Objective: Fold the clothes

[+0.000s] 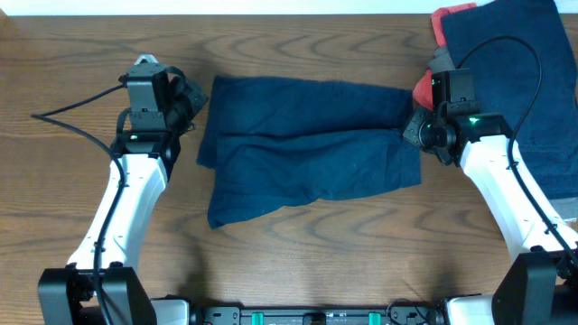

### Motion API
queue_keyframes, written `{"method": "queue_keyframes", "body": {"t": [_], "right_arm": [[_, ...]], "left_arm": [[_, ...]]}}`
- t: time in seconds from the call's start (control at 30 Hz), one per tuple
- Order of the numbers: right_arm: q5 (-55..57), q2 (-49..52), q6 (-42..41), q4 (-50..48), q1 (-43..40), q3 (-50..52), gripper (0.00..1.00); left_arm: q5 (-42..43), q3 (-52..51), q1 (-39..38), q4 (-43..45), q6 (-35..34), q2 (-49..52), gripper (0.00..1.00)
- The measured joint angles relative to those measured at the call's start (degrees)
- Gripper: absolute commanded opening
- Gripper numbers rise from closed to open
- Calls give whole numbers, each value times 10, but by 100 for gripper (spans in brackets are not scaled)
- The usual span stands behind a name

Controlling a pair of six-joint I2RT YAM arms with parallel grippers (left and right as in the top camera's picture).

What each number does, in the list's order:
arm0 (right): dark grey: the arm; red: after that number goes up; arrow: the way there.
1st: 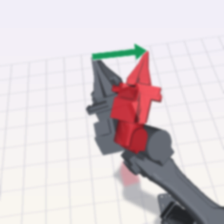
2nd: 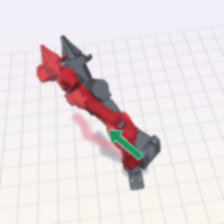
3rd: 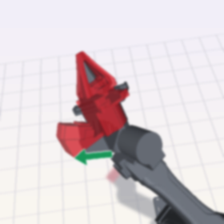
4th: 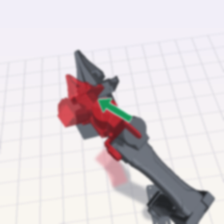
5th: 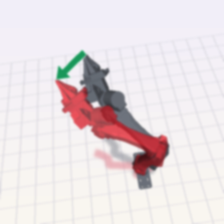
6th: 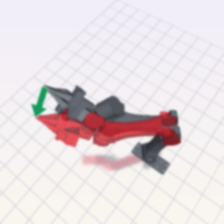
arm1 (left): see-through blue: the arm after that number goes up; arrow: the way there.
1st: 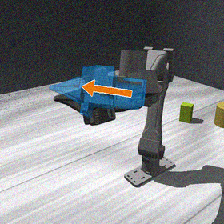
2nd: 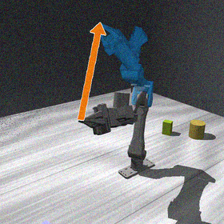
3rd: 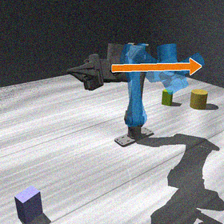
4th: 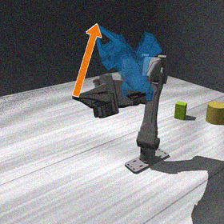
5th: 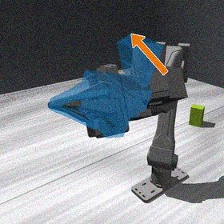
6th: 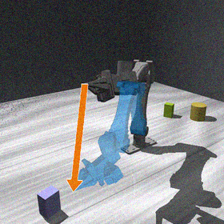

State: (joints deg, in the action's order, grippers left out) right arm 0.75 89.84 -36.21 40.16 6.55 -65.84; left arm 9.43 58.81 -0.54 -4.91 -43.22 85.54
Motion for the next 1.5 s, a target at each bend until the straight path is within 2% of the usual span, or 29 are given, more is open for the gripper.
{"method": "queue_keyframes", "body": {"t": [0.1, 0.33, 0.57, 0.67, 0.83, 0.93, 1.17, 1.3, 1.5], "right_arm": [[3, 2, 10, -2, 0, 0, 1], [4, 2, 25, -1, 0, 0, 1], [4, 3, 26, -1, 0, 0, 1], [5, 3, 26, 3, 0, 0, 1], [6, 3, 28, 9, 0, 0, 1], [7, 3, 28, 12, 0, 0, 1], [8, 3, 36, 25, 0, 0, 1], [8, 3, 38, 25, 0, 0, 1], [8, 3, 40, 25, 0, 0, 1]], "left_arm": [[-8, 0, -9, -15, 40, 6, 6], [-23, 0, -24, -85, 147, 38, 26], [-24, 30, -24, -189, 178, 92, 28], [-24, 94, -25, -269, 169, 129, 34], [-28, 234, -41, -394, 140, 205, 52], [-31, 288, -57, -430, 129, 251, 54], [-33, 308, -55, -459, 65, 324, 54], [-34, 308, -42, -449, 23, 330, 54], [-32, 308, -41, -415, -3, 330, 54]]}}
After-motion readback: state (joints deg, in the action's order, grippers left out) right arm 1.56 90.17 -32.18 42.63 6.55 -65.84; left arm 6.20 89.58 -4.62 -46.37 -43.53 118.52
